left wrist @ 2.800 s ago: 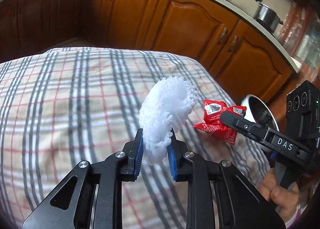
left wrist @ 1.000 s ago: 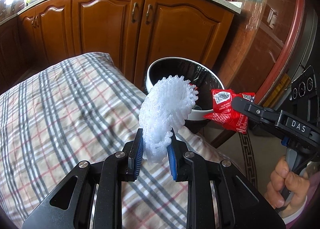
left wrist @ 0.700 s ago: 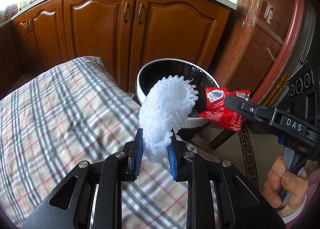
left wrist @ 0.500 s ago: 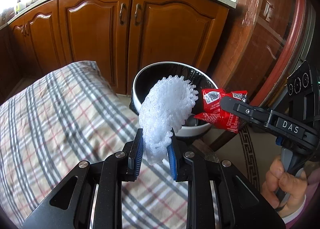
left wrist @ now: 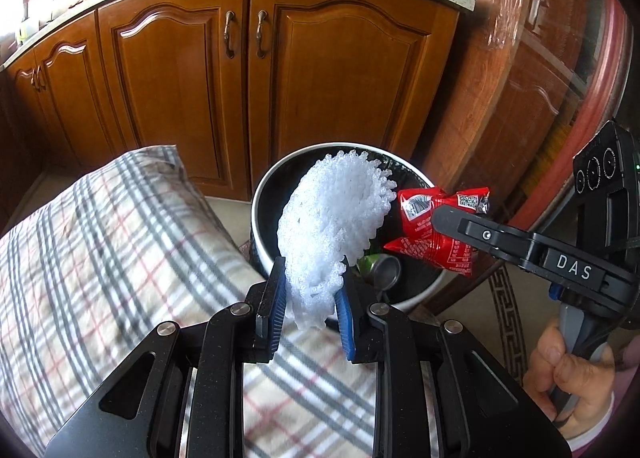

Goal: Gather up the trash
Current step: 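Carry foam net and red bag over the bin and open both tools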

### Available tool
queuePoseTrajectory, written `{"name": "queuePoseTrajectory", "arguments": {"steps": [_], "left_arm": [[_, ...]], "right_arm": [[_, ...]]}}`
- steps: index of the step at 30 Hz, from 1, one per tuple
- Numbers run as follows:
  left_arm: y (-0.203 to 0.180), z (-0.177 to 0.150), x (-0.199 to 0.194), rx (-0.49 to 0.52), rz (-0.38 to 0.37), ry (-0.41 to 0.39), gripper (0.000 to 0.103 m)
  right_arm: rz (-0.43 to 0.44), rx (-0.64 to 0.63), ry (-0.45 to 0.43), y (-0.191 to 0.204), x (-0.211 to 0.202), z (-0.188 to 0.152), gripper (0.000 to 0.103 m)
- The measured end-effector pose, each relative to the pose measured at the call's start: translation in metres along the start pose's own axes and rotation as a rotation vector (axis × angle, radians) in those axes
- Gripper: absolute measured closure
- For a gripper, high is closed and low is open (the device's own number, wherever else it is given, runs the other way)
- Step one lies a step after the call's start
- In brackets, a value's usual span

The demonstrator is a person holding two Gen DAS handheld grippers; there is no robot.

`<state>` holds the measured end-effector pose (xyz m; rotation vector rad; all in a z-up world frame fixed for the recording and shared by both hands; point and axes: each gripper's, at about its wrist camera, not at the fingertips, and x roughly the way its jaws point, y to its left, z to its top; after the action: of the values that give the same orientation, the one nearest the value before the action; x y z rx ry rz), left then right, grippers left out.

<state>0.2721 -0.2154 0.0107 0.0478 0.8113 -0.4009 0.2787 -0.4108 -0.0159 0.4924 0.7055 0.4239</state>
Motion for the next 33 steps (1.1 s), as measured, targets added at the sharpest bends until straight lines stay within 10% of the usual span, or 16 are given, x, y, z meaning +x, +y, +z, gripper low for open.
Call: {"name": "queuePoseTrajectory", "arguments": {"steps": [16,21,26,33], "left_arm": [[-0.004,0.018,0.032,0.014,0.004,0.054,0.08],[-0.006,0.022,0.038,0.014,0.011,0.067,0.063],[-0.006,0.023,0.036,0.012,0.011,0.058,0.046],[0.0,0.015,0.027,-0.007,0.009,0.049,0.045]], "right_arm": [[-0.037,0.022,0.062,-0.01,0.022,0.014,0.087],[-0.05,0.026,0.071,-0.012,0.025,0.018,0.085],[-0.044,0.056,0.069,-0.016,0.024,0.021,0.051],[-0.044,0.062,0.044,-0.017,0.012,0.019,0.051]]}}
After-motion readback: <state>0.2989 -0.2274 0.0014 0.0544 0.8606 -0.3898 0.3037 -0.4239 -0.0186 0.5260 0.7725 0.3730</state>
